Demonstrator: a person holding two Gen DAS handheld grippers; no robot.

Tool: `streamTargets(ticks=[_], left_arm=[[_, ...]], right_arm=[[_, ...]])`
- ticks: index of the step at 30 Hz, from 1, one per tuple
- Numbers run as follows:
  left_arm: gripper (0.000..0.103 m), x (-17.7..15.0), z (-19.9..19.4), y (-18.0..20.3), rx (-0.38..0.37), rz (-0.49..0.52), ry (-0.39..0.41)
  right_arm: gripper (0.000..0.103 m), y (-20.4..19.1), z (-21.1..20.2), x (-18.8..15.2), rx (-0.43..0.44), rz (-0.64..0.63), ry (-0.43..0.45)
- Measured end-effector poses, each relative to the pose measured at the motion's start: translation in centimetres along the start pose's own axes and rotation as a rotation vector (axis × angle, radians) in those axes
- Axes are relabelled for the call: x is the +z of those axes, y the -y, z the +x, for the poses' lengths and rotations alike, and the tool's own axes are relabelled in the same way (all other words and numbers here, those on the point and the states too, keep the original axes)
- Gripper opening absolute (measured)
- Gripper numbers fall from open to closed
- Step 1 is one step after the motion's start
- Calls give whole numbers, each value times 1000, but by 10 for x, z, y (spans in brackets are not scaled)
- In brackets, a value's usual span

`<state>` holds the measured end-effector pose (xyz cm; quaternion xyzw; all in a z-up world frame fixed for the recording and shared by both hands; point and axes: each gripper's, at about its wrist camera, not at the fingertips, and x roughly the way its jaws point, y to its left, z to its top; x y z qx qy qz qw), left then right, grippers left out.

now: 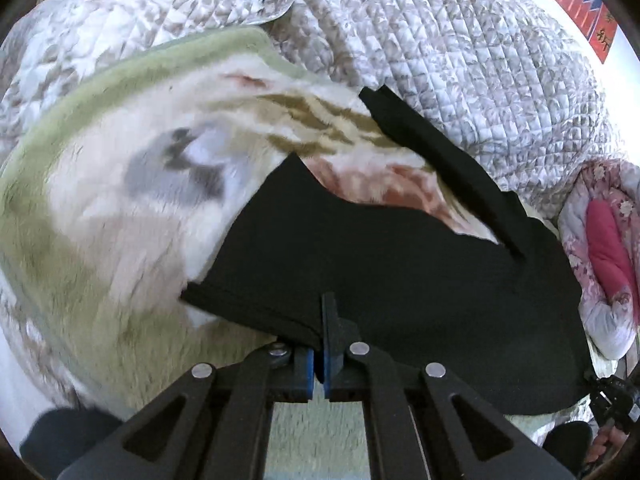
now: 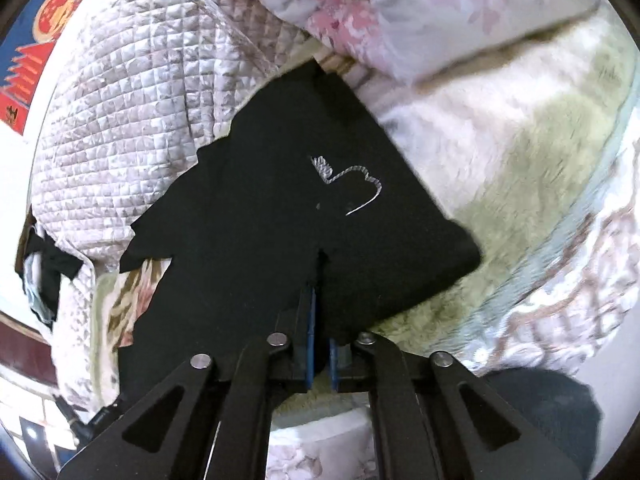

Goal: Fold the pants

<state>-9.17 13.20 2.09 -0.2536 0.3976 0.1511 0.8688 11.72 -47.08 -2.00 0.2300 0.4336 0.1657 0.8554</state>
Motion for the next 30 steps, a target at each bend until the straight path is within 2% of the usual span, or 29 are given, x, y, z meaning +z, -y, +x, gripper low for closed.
streamTargets(ticks=[3, 5, 7, 8, 10, 13, 15, 17, 19, 22, 24, 27, 30], left_arm=[[4, -1, -7, 4, -5, 17, 27], [4, -2, -1, 5, 5, 26, 8], [4, -3, 5, 5, 3, 28, -25], [8, -5, 4, 4, -1, 24, -34], [15, -3, -1, 0, 11, 14, -25], [29, 8, -18, -7, 85, 19, 55], [47, 20, -25, -12, 106, 13, 104], [54, 33, -22, -15, 101, 20, 114], [56, 43, -7, -13, 82, 60, 88], [56, 50, 25, -3, 87, 129, 22], [56, 48, 41, 2, 115, 152, -9], [61, 47, 51, 16, 164, 244, 26], [60, 46, 64, 28, 231, 332, 19]], right_arm=[[2, 4, 4, 0, -28, -7, -24], [3, 2, 10, -2, -23, -21, -57], [6, 2, 6, -2, -30, -30, -44], [11, 1, 4, -2, -36, -35, -38], [11, 0, -5, -1, -42, -39, -9], [11, -7, -17, -2, -58, -52, 35], [12, -10, -18, -3, -69, -44, 49], [21, -8, -13, -6, -72, -37, 25], [29, -4, -9, -8, -67, -22, 0], [64, 6, -4, -11, -66, 12, -50], [65, 11, -10, -9, -76, 25, -35], [65, 20, -23, -2, -93, 53, 41], [65, 25, -15, 8, -94, 69, 44]])
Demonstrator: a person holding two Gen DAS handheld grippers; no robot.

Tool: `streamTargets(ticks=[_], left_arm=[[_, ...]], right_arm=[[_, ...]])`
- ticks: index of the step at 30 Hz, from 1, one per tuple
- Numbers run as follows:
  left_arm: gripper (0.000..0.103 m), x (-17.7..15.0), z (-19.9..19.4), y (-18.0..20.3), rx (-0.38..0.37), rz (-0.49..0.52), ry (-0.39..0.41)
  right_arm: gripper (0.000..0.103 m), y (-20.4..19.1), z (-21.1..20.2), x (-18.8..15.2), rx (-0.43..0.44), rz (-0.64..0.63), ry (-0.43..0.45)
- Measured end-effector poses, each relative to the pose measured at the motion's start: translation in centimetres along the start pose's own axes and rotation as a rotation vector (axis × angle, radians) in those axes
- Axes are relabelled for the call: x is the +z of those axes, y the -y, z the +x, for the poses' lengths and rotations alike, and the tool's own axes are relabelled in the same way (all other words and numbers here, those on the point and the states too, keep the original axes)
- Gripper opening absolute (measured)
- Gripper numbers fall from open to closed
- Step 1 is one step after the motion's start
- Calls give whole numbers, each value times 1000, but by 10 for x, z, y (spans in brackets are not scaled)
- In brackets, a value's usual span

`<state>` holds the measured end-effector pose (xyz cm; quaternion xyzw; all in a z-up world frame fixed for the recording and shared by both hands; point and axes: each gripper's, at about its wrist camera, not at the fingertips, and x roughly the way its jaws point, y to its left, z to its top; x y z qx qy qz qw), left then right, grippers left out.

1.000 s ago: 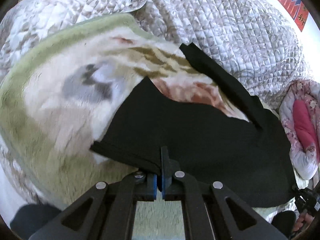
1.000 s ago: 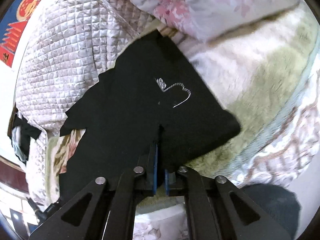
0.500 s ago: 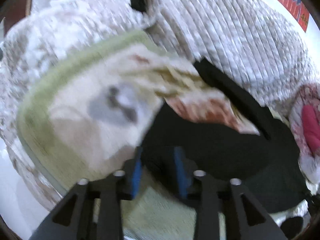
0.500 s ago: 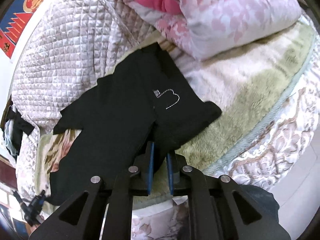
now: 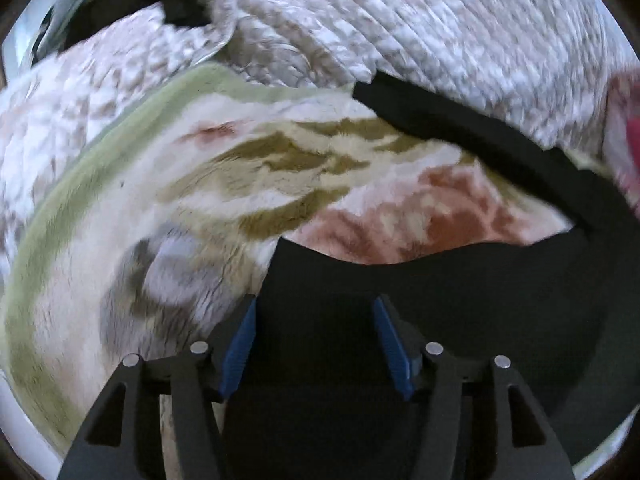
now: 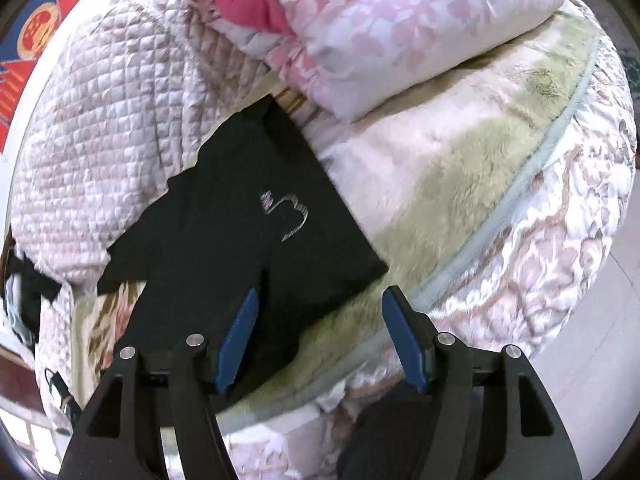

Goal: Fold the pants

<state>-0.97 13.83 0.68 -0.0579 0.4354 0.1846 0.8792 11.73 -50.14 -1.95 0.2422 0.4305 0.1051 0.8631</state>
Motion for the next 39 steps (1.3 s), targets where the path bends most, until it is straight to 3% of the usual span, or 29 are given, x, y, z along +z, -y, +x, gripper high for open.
streamTargets(ticks=[1, 3, 4, 6, 8, 11, 14, 20, 26, 30, 36, 39], left_arm=[[56, 0, 2, 5, 33, 31, 5], [5, 1, 3, 7, 104, 64, 18], [4, 2, 3, 4, 69, 48, 13], [4, 4, -4, -3, 82, -1, 43], [4, 5, -15, -5, 118, 13, 101], [5, 7, -6, -4, 126, 16, 88], [10, 6, -1, -2, 125, 17, 77], [19, 13, -22, -18, 106, -89, 104], [27, 12, -59, 0, -15, -118, 150], [30, 0, -72, 38, -134, -55, 129], [30, -27, -73, 85, -261, 19, 54], [30, -41, -76, 105, -307, 54, 27]], right_arm=[[65, 0, 7, 2, -5, 4, -17], [49, -2, 17, 5, -1, 0, -40], [35, -5, 21, 5, -4, -9, -45], [33, -9, 19, 4, -16, -32, -26], [32, -8, 20, 2, -36, -49, -18], [34, -5, 21, 1, -42, -48, -28], [46, -9, 10, 1, -80, -83, 14], [47, -26, -11, 2, -174, -179, 127], [48, -69, -18, -10, -244, -398, 240], [48, -79, -24, -11, -322, -459, 318], [48, -103, -7, -25, -194, -576, 221], [48, -115, 15, -38, -128, -623, 121]])
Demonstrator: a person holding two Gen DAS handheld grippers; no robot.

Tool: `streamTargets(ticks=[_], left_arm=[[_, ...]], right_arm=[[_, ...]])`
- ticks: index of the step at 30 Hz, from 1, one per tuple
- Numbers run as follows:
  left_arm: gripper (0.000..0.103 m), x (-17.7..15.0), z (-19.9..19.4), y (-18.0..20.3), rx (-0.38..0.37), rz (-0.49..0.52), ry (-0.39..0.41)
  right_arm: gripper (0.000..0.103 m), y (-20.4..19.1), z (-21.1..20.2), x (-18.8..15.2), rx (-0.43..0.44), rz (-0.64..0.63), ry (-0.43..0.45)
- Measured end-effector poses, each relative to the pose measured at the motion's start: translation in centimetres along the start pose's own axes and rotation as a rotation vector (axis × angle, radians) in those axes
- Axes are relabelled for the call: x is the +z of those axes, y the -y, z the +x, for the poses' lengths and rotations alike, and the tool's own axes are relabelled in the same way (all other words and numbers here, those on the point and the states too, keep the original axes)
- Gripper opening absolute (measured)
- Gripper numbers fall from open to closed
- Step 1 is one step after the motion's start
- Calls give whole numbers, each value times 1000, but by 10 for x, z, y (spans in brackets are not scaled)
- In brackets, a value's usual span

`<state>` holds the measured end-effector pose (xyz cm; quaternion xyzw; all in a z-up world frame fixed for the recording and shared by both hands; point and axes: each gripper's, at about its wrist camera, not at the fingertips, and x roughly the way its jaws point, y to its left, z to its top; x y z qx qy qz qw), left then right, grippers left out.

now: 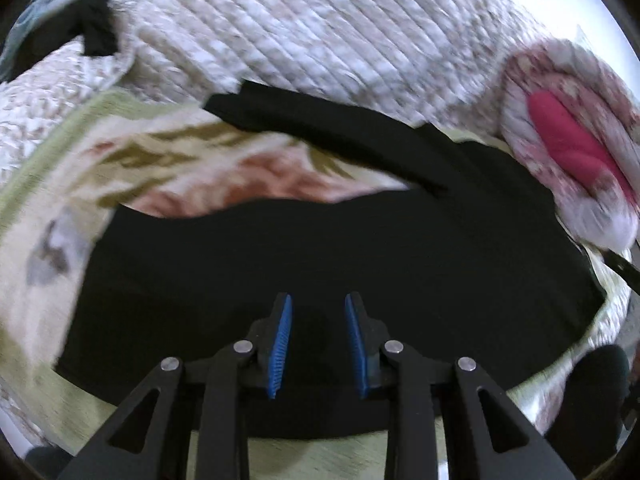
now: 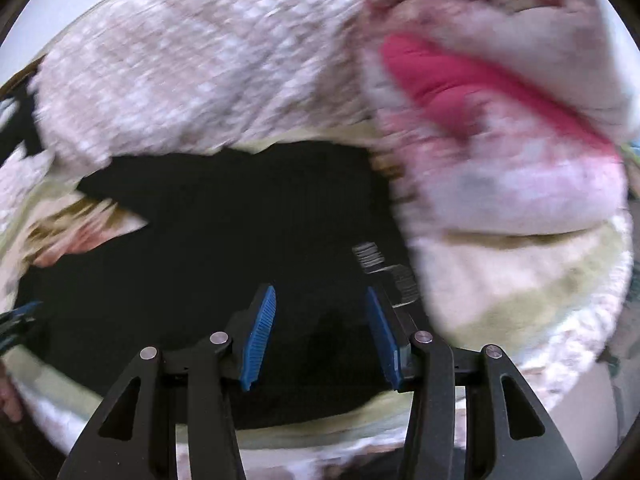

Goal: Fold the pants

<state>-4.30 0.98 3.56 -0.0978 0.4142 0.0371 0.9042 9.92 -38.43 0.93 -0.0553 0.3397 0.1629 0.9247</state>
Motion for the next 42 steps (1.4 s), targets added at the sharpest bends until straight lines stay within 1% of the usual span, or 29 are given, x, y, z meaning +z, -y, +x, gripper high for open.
streamTargets(ticks=[2, 4, 5, 7, 9, 13, 16, 21, 24, 31, 36, 39, 41, 42], left_arm=[[30, -7, 3, 6, -14, 17, -18], [30, -12, 11, 9, 5, 32, -51], [30, -15, 14, 11, 14, 42, -58], [30, -17, 15, 15, 32, 71, -43], [31, -17, 14, 17, 38, 77, -46], [31, -10, 12, 13, 43, 50, -68], [31, -4, 6, 9, 53, 34, -62], [31, 2, -2, 9, 64, 29, -46], [31, 5, -4, 9, 57, 29, -41], [32, 10, -1, 12, 46, 37, -45], [33, 20, 7, 14, 36, 58, -44], [37, 33, 15, 15, 21, 73, -44], [39, 44, 21, 13, 6, 81, -40], [41, 51, 24, 13, 0, 85, -36]], right_arm=[[48, -11, 18, -8, 37, -28, -69], [48, -17, 35, -17, 31, -50, -138], [48, -19, 40, -21, 28, -57, -155], [48, -21, 41, -23, 23, -71, -152], [48, -22, 37, -21, 33, -60, -155], [48, -22, 24, -14, 72, -48, -126], [48, -26, 16, -11, 97, -49, -109], [48, -37, 15, -12, 139, -64, -113], [48, -42, 16, -13, 160, -69, -120], [48, -48, 24, -8, 184, -78, -133], [48, -49, 38, 7, 229, -80, -134], [49, -49, 49, 23, 246, -85, -140], [56, -47, 56, 35, 259, -93, -140], [57, -48, 60, 43, 267, -102, -140]])
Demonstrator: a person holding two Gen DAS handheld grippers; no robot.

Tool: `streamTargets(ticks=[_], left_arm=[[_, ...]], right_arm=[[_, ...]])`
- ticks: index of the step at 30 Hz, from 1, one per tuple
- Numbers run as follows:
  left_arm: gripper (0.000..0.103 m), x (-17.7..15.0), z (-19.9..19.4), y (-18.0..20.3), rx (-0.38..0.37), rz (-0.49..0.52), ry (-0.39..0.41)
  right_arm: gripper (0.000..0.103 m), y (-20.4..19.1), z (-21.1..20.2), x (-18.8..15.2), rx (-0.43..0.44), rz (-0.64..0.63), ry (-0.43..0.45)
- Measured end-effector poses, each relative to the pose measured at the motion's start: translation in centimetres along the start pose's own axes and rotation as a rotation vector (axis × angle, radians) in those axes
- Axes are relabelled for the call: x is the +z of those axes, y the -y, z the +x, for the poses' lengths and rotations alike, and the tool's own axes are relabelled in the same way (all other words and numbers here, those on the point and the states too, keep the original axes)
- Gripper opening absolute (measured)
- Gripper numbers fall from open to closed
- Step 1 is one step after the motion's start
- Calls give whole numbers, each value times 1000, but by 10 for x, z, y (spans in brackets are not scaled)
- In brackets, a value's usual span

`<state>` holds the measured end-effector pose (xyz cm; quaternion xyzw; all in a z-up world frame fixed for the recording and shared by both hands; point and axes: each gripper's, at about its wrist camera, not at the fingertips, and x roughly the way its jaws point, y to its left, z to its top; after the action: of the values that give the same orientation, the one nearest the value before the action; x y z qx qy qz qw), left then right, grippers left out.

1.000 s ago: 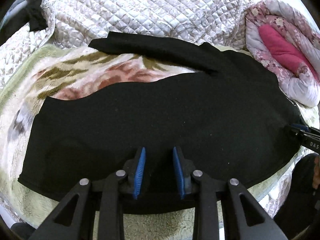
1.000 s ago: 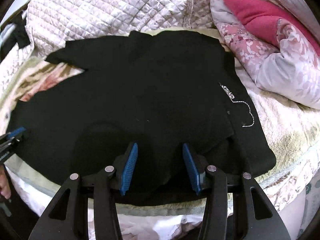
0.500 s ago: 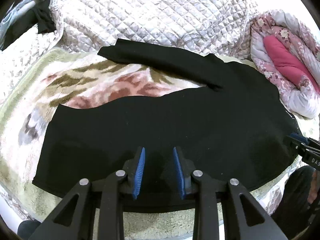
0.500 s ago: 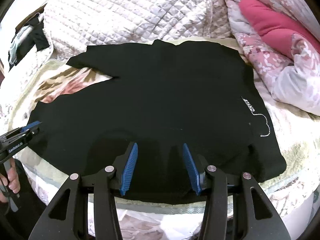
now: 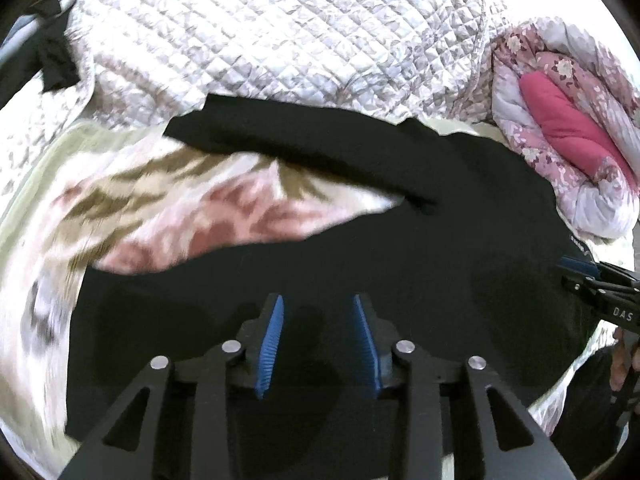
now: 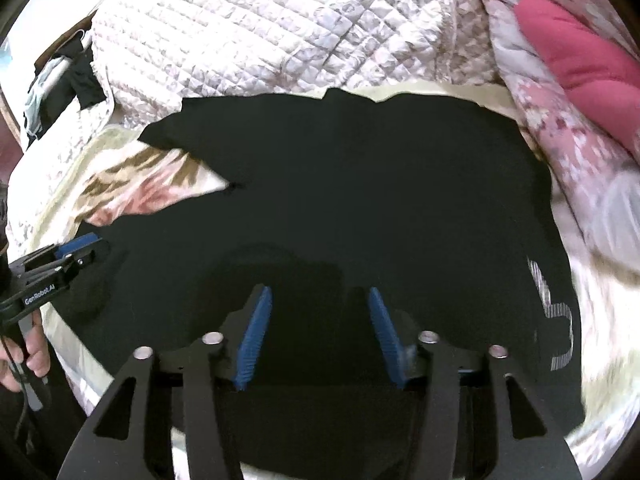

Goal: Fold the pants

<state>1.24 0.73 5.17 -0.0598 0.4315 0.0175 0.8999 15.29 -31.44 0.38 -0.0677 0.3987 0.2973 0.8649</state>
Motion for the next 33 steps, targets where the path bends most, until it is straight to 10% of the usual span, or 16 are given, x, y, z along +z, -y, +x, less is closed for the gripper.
streamTargets(ticks=[19, 28, 30, 32, 33], left_arm=[[57, 175, 140, -25, 16, 86, 26], [61, 176, 202, -18, 62, 123, -21], [56, 171, 204, -11, 103, 170, -11], [27, 170, 206, -6, 166, 198, -2], [18, 170, 207, -6, 199, 208, -1]], right_arm=[[64, 42, 126, 179, 59, -220, -44], [64, 36, 190, 202, 46, -279, -135], [52, 29, 192, 203, 37, -308, -136], [6, 20, 187, 204, 58, -321, -120], [6, 15, 183, 203, 49, -327, -114]])
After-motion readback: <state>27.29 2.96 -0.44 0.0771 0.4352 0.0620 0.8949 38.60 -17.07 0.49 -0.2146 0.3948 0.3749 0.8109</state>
